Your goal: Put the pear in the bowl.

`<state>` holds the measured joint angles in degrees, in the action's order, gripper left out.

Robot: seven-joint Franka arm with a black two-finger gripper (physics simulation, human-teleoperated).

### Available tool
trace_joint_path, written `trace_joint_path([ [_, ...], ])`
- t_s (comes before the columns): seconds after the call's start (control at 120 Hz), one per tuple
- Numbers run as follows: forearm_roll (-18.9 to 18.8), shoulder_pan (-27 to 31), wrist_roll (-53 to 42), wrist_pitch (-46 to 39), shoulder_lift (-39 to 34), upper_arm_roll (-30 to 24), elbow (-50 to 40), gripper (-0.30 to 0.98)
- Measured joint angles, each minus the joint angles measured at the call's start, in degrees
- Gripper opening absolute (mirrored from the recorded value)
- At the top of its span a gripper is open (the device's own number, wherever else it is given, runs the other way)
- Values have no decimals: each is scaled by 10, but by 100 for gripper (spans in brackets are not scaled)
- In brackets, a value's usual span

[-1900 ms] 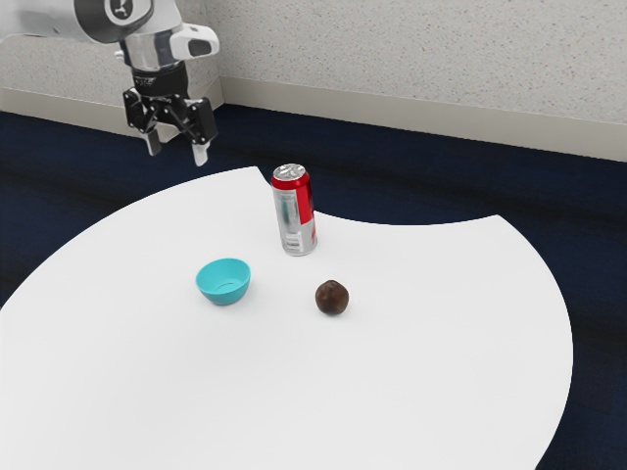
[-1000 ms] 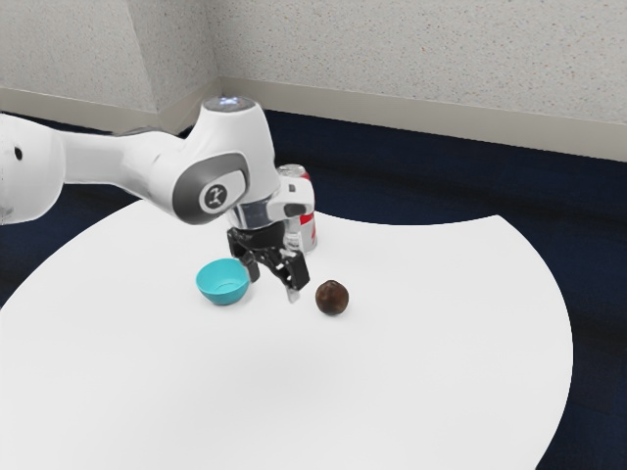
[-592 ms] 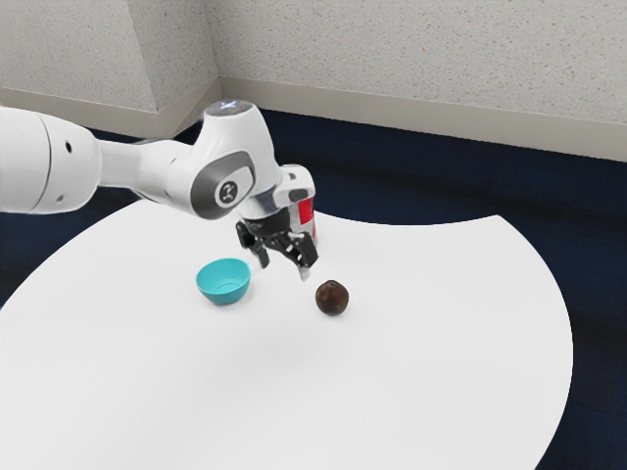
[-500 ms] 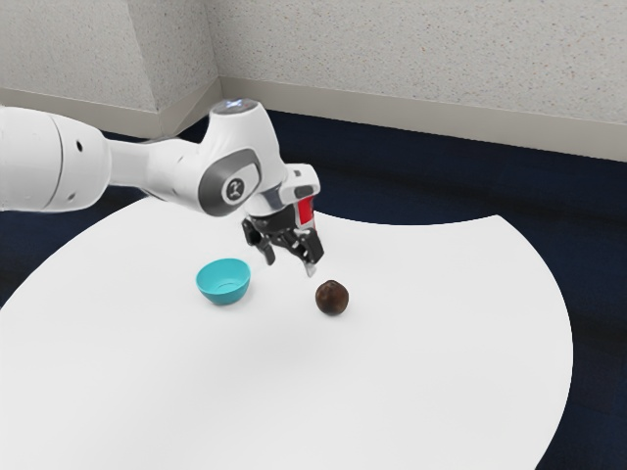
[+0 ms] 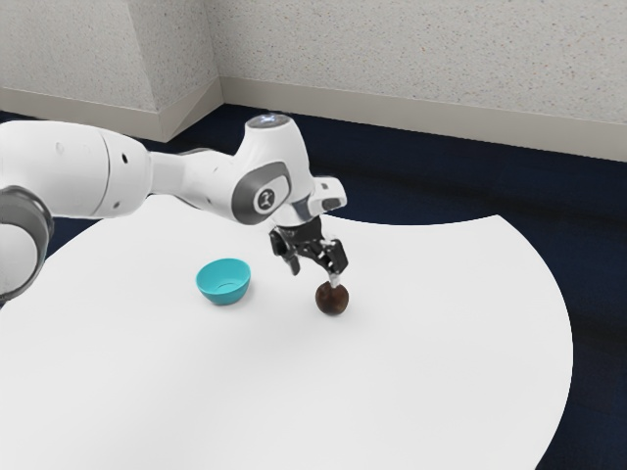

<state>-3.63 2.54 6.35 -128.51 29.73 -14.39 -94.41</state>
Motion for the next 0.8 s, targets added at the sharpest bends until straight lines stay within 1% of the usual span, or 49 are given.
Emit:
trace_joint_path([
  [0.117, -28, -8, 2, 3, 26, -2, 18, 69],
  [0.258, -41, -10, 4, 5, 54, -3, 41, 69],
  [0.633, -45, -13, 6, 0, 113, -4, 93, 69],
  [0.8, -44, -14, 7, -6, 128, -3, 101, 69],
])
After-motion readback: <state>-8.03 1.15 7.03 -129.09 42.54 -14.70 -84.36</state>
